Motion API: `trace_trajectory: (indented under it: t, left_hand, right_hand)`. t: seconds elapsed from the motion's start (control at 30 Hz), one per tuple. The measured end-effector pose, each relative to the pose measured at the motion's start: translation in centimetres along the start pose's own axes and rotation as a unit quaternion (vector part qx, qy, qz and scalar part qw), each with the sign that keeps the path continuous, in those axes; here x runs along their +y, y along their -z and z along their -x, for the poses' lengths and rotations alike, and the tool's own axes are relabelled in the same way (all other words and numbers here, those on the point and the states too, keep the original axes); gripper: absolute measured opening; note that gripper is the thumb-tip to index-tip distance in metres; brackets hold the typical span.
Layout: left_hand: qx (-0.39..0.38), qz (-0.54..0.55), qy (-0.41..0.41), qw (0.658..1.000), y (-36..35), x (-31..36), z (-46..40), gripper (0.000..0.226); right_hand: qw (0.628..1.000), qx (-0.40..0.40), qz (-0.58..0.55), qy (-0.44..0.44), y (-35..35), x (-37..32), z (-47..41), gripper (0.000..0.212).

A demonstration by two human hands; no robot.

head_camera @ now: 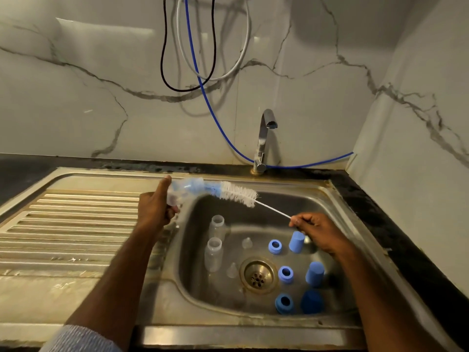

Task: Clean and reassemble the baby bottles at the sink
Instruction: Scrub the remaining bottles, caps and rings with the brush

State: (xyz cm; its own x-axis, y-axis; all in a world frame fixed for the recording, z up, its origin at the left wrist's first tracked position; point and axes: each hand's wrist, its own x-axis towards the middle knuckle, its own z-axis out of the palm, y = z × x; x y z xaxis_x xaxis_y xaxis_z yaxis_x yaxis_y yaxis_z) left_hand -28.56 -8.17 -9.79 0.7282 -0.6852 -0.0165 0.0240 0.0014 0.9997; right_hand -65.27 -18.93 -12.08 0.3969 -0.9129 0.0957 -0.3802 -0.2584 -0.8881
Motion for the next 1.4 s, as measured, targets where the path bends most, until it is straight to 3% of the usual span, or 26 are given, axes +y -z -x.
trace_trajectory:
  t: [0.1, 0.2, 0.33, 0.5, 0.63, 0.77, 0.87, 0.97, 1.1, 1.17, 1.27, 1.4]
  left_hand:
    - [-0.016, -0.013, -0.019, 1.000, -1.3, -0.2, 0.8, 0.059]
    - [0.006, 0.023, 0.002, 1.000, -0.2, 0.4, 0.2, 0.062]
    - [-0.016, 0.006, -0.010, 1.000, -1.2, -0.2, 1.3, 0.059]
    - [0.027, 0.034, 0.006, 0.999, -0.4, 0.6, 0.6, 0.064]
    - [-0.010, 0.012, -0.004, 1.000, -1.6, 0.0, 1.6, 0.056]
    - [-0.075, 0.006, -0.078, 0.994, -1.2, -0.1, 1.2, 0.028]
    - [-0.135, 0.005, -0.150, 0.979, -0.8, -0.4, 0.7, 0.038]
    - [-0.203, -0.022, -0.208, 0.957, -0.1, -0.8, 0.2, 0.032]
    - [-0.229, -0.134, -0.274, 0.925, 0.3, -1.2, -0.2, 0.049]
    - [-0.223, -0.134, -0.266, 0.928, 0.2, -1.1, 0.1, 0.046]
    - [-0.219, -0.035, -0.200, 0.954, 0.7, -0.8, 0.2, 0.027]
    - [-0.229, 0.017, -0.097, 0.968, 1.0, -0.4, 0.2, 0.037]
  right_hand:
    - [1.000, -0.021, 0.024, 0.002, -1.0, -0.1, -0.3, 0.024]
    - [1.000, 0.019, -0.017, 0.001, 0.6, 0.4, -0.4, 0.024]
    - [0.999, -0.027, 0.027, -0.004, -1.1, 0.4, -0.4, 0.026]
    - [1.000, -0.003, -0.017, -0.002, 0.4, 0.8, -0.6, 0.026]
    - [0.999, -0.041, 0.014, -0.005, -1.2, 0.5, -0.6, 0.026]
    - [0.999, -0.047, 0.005, -0.001, -0.3, 0.5, -0.4, 0.027]
    - [0.998, -0.053, 0.010, -0.011, -0.2, 0.8, -0.2, 0.027]
    - [0.999, -0.041, 0.012, -0.020, -0.2, 1.0, -0.3, 0.030]
    - [0.999, -0.021, 0.003, -0.034, 0.1, 1.2, -0.3, 0.032]
    - [0.999, -0.020, 0.007, -0.035, 0.1, 1.1, -0.2, 0.031]
    - [0.999, 0.016, -0.012, -0.034, 1.1, 0.8, 0.1, 0.023]
    - [1.000, 0.007, -0.011, -0.016, 0.9, -0.2, 0.5, 0.015]
